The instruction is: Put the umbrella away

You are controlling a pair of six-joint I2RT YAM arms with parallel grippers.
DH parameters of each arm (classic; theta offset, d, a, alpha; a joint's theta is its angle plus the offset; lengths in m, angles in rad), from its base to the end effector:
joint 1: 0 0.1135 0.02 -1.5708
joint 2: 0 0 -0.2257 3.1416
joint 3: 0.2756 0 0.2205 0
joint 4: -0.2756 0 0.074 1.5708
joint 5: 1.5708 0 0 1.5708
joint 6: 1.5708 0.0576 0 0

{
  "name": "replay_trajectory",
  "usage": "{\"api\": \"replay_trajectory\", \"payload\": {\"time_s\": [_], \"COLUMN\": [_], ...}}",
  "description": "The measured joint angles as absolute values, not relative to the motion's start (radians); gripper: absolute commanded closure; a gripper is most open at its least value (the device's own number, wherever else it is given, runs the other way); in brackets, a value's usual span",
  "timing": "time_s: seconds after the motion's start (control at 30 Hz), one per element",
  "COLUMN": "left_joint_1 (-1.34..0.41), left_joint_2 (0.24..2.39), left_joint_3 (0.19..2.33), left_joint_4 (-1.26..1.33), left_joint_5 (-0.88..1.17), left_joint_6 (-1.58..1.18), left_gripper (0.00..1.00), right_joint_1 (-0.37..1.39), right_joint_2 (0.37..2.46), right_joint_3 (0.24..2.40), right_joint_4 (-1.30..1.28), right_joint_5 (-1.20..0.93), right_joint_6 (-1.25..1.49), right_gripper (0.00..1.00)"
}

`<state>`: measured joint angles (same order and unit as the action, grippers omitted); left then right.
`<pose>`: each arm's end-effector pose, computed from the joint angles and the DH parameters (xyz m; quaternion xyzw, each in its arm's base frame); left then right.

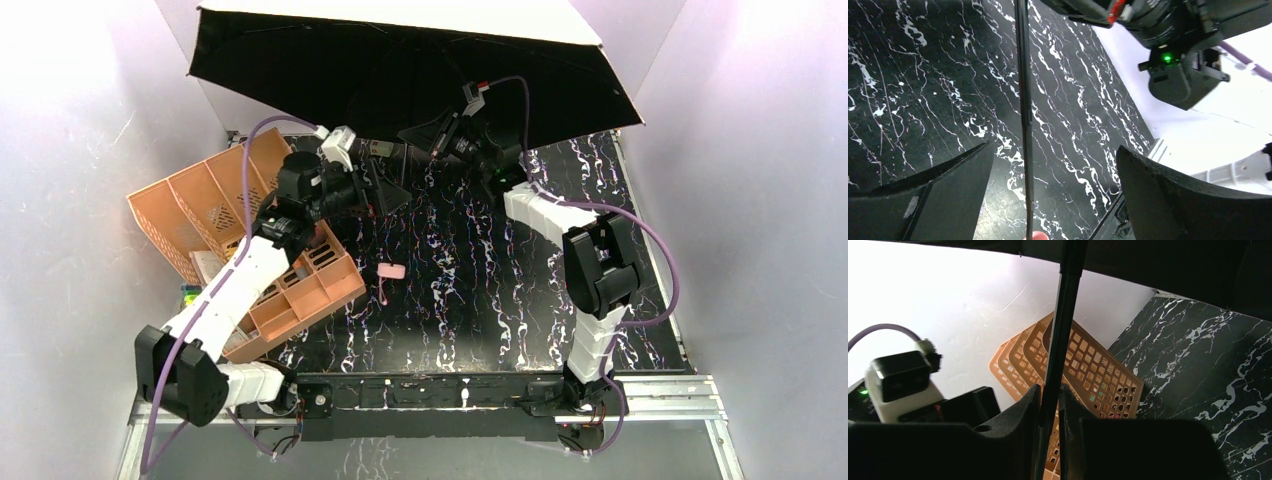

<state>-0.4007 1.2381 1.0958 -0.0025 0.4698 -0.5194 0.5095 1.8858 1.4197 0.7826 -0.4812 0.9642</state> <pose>0.2558 -0.1367 0.3380 0.1083 0.7434 -0.4402 0.4918 0.3583 0.2307 0.3253 -0.0595 0.5988 0.6320 0.4884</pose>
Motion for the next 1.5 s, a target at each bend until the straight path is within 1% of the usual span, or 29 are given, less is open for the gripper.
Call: {"api": "replay_trajectory", "payload": {"time_s": [0.07, 0.2, 0.37, 0.43, 0.7, 0.73, 0.83, 0.93, 1.07, 1.13, 1.2, 1.27, 1.37, 1.47, 1.5], "left_joint_1": [-0.41, -0.436, -0.451, -0.454, -0.454, -0.454, -0.455, -0.455, -0.455, -0.457, -0.458, -0.46, -0.463, -0.464, -0.466], "left_joint_2": [1.269, 1.319, 1.36, 1.371, 1.377, 1.379, 1.394, 1.435, 1.509, 1.53, 1.543, 1.552, 1.561, 1.57, 1.57], "left_joint_3": [1.086, 1.077, 1.07, 1.06, 1.007, 1.007, 1.007, 1.025, 1.067, 1.082, 1.105, 1.131, 1.166, 1.192, 1.195], "left_joint_4": [0.022, 0.067, 0.125, 0.155, 0.313, 0.33, 0.393, 0.442, 0.492, 0.508, 0.522, 0.532, 0.545, 0.553, 0.553], "left_joint_5": [0.467, 0.466, 0.473, 0.482, 0.542, 0.548, 0.573, 0.604, 0.656, 0.674, 0.691, 0.699, 0.718, 0.727, 0.738], "left_joint_6": [-0.525, -0.53, -0.541, -0.548, -0.607, -0.613, -0.628, -0.643, -0.675, -0.686, -0.697, -0.703, -0.71, -0.714, -0.714], "left_gripper": [0.18, 0.25, 0.39, 0.41, 0.41, 0.4, 0.33, 0.31, 0.32, 0.34, 0.4, 0.55, 0.69, 0.98, 1.0], "right_joint_1": [0.508, 0.505, 0.5, 0.495, 0.45, 0.445, 0.432, 0.424, 0.419, 0.418, 0.418, 0.418, 0.418, 0.414, 0.412], "right_joint_2": [1.876, 1.853, 1.817, 1.812, 1.811, 1.811, 1.81, 1.803, 1.781, 1.768, 1.758, 1.746, 1.732, 1.723, 1.72], "right_joint_3": [1.397, 1.369, 1.328, 1.318, 1.277, 1.277, 1.277, 1.271, 1.252, 1.244, 1.239, 1.229, 1.211, 1.192, 1.181], "right_joint_4": [0.797, 0.815, 0.848, 0.87, 1.01, 1.028, 1.063, 1.082, 1.087, 1.091, 1.098, 1.104, 1.11, 1.11, 1.106], "right_joint_5": [-0.482, -0.484, -0.488, -0.493, -0.538, -0.544, -0.563, -0.584, -0.604, -0.614, -0.622, -0.629, -0.63, -0.632, -0.627], "right_joint_6": [0.973, 0.984, 1.014, 1.033, 1.174, 1.19, 1.225, 1.245, 1.254, 1.255, 1.256, 1.258, 1.256, 1.255, 1.249], "right_gripper": [1.0, 1.0, 1.0, 1.0, 1.0, 1.0, 1.0, 1.0, 1.0, 1.0, 1.0, 1.0, 1.0, 1.0, 1.0]}}
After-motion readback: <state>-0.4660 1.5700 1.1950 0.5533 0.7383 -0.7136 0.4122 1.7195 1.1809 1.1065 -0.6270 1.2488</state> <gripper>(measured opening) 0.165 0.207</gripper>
